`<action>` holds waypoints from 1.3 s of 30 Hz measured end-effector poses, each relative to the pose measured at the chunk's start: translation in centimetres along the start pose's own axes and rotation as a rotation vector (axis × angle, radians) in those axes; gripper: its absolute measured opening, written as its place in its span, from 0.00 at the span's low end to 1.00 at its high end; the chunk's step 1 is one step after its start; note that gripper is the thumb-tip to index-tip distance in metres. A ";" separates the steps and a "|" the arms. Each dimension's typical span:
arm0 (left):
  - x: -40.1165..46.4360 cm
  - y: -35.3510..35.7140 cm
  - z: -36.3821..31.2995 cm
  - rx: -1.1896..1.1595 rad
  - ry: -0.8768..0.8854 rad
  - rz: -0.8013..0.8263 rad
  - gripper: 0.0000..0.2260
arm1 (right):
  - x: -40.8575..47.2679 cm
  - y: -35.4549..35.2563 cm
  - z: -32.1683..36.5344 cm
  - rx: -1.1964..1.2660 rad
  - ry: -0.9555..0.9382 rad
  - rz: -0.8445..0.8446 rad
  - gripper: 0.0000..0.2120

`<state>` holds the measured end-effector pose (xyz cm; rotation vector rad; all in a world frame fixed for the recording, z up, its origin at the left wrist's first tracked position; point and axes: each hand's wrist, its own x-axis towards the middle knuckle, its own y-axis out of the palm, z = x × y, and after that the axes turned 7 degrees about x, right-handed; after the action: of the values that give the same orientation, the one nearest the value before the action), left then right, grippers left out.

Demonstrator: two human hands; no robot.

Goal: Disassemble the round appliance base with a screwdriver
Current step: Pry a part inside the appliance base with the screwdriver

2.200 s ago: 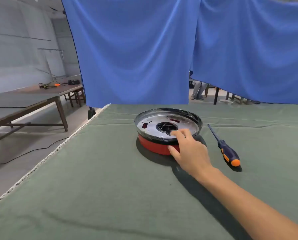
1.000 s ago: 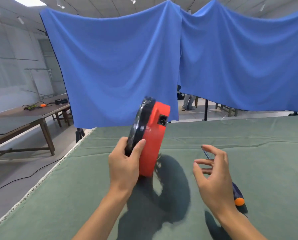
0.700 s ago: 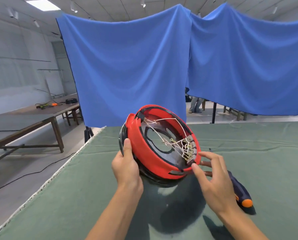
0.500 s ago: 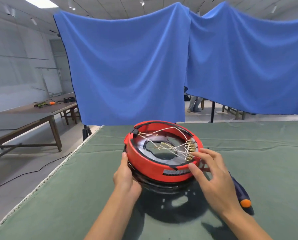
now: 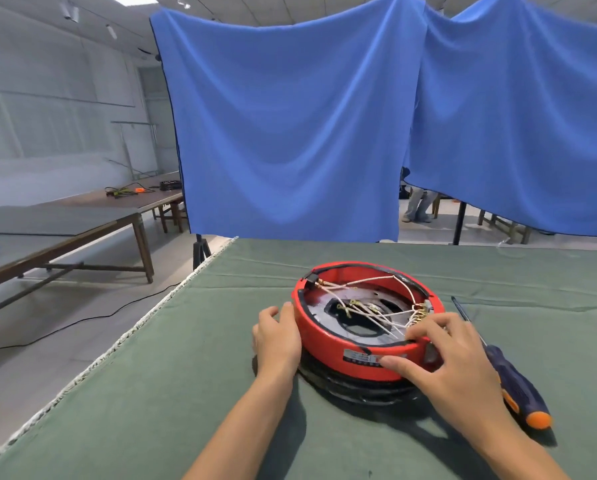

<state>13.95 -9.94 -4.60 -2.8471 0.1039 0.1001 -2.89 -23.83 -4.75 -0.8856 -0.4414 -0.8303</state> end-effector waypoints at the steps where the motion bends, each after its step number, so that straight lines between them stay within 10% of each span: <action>1: -0.2 -0.2 0.1 0.046 0.072 -0.045 0.15 | 0.0 0.0 0.0 -0.005 -0.002 0.008 0.19; 13: -4.4 0.0 0.1 0.351 1.047 -0.139 0.06 | 0.2 -1.2 -0.2 0.175 0.113 0.016 0.06; 18: -6.5 1.0 -0.3 0.453 1.234 -0.009 0.11 | 0.4 -2.1 -0.6 -0.185 0.290 -0.150 0.12; 23: -7.2 1.3 -0.1 0.419 1.183 0.116 0.13 | 0.3 -3.5 -1.9 -0.517 0.622 0.029 0.27; 27: -6.1 0.9 -0.2 0.224 1.016 0.176 0.21 | 0.3 -3.7 -3.6 -0.592 0.755 0.157 0.16; 31: -3.8 -0.5 -0.3 0.191 0.961 0.156 0.25 | 0.8 -4.5 -5.2 -0.347 0.751 0.056 0.08; 36: -2.1 -1.8 -1.0 0.336 0.800 -0.097 0.05 | 1.0 -2.9 -4.2 0.148 0.668 -0.103 0.03; 39: -2.4 -1.6 -0.9 0.435 0.433 -0.018 0.19 | 1.1 -2.0 -3.3 0.322 0.621 -0.127 0.04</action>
<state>11.74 -8.58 -3.09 -2.3881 0.1661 -0.4847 -3.77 -27.76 -4.94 -0.2746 -0.0772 -1.0641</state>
